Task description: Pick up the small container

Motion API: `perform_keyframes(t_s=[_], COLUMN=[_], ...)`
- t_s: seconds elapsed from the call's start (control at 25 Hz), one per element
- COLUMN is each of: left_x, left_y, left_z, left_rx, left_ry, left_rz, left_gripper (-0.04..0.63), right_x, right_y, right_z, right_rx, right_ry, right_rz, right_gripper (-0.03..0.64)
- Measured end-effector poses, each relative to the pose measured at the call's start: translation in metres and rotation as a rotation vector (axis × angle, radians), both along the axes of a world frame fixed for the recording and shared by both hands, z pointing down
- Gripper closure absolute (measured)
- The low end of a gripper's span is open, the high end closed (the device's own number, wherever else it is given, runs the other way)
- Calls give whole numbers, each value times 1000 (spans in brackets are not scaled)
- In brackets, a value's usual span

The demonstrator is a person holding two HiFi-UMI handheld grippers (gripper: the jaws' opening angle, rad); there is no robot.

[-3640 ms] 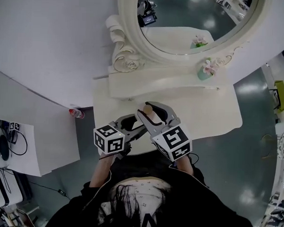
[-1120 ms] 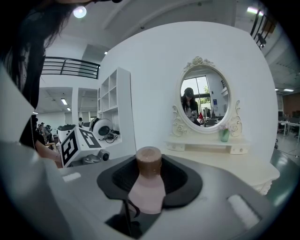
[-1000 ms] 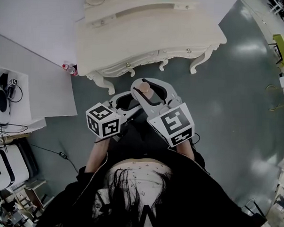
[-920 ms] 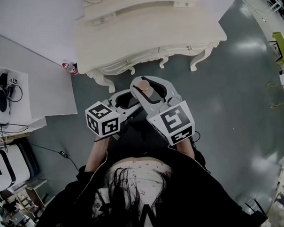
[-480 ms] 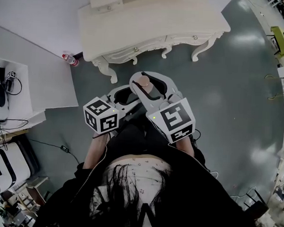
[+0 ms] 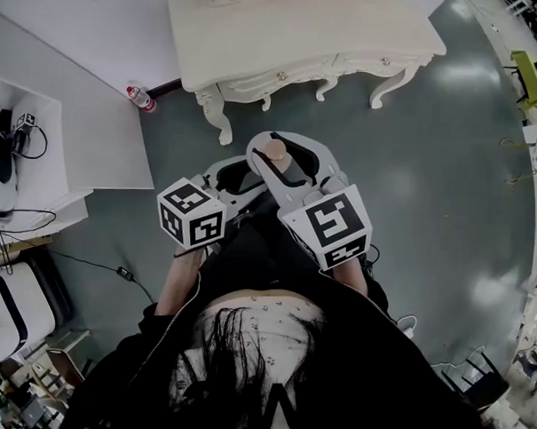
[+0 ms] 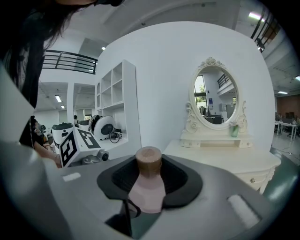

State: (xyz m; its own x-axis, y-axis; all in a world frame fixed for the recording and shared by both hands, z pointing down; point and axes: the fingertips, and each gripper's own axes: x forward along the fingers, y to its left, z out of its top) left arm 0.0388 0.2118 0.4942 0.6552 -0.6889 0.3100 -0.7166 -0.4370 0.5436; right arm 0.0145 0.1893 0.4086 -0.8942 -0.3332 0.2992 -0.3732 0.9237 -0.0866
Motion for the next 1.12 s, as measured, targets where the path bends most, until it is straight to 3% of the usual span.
perform_keyframes(t_s=[0.48,1.12], left_x=[-31,-44], left_y=[33,63], left_z=[-9,0], left_rx=[56,33], left_ry=[3,4], left_rz=[-13,-20], left_gripper=[360,360], right_x=[-33,-48], right_y=[38,70], right_z=[-13,-4], right_rx=[56,62], right_ry=[-6,10], right_rz=[-11,-27], right_gripper=[471,471])
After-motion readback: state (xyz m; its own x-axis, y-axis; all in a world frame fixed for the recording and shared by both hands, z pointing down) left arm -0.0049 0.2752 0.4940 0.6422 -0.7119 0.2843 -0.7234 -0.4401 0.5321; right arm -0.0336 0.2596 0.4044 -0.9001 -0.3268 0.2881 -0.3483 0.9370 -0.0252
